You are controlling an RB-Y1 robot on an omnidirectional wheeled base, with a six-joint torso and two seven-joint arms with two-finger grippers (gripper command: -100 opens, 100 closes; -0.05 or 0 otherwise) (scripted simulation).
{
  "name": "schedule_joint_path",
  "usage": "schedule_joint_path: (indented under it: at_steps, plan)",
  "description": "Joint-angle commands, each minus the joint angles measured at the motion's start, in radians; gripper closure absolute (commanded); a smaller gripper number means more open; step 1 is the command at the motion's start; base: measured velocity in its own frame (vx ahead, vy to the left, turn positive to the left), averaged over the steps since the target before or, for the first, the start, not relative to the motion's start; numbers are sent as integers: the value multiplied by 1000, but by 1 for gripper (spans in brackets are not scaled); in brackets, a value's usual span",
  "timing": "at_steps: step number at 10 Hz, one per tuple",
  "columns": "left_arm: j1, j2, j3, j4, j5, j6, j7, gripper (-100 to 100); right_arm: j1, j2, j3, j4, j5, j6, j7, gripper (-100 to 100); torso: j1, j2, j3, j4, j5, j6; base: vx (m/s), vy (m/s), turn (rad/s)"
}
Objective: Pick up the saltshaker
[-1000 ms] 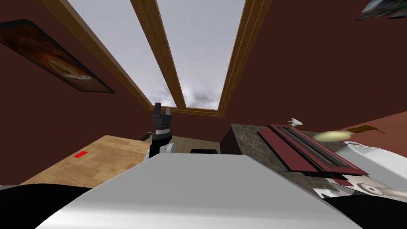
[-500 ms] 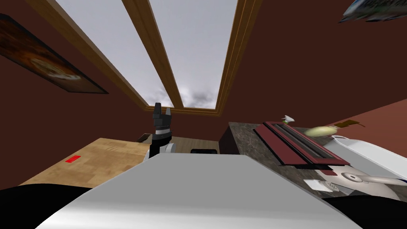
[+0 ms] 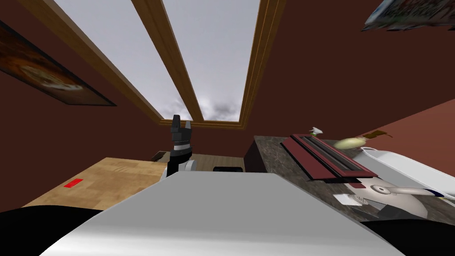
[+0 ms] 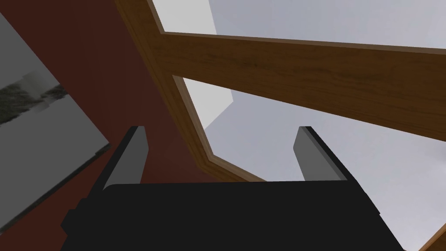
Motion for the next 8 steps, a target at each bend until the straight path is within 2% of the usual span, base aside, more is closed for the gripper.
schedule_joint_path:
  at_steps: [1,2,3,4,5,6,7,8]
  plan:
    - [0,0,0,0,0,0,0,0,13,0,-2,-29,-6,10,-5,-100,0,0,0,0,0,0,2,-1,14]
    - [0,0,0,0,0,0,0,0,-20,-26,49,-59,-45,38,-8,-100,0,0,0,0,0,0,4,-7,-147]
    - [0,0,0,0,0,0,0,0,-20,-26,67,-59,-45,38,-8,-100,0,0,0,0,0,0,5,-4,-91]
    - [0,0,0,0,0,0,0,0,-51,-52,95,-90,-83,66,-10,-100,0,0,0,0,0,0,6,-8,-177]
    - [0,0,0,0,0,0,0,0,-53,-52,137,-90,-83,66,-10,-100,-1,-1,0,0,0,0,5,-4,-96]
    - [0,0,0,0,0,0,0,0,-53,-52,137,-90,-83,66,-10,-100,0,0,0,0,0,0,0,0,0]
    - [0,0,0,0,0,0,0,0,-86,-78,183,-120,-122,94,-12,-100,0,0,0,0,0,0,2,-5,-207]
    - [0,0,0,0,0,0,0,0,-86,-78,205,-120,-122,94,-12,-100,0,0,0,0,0,0,4,-6,-10]
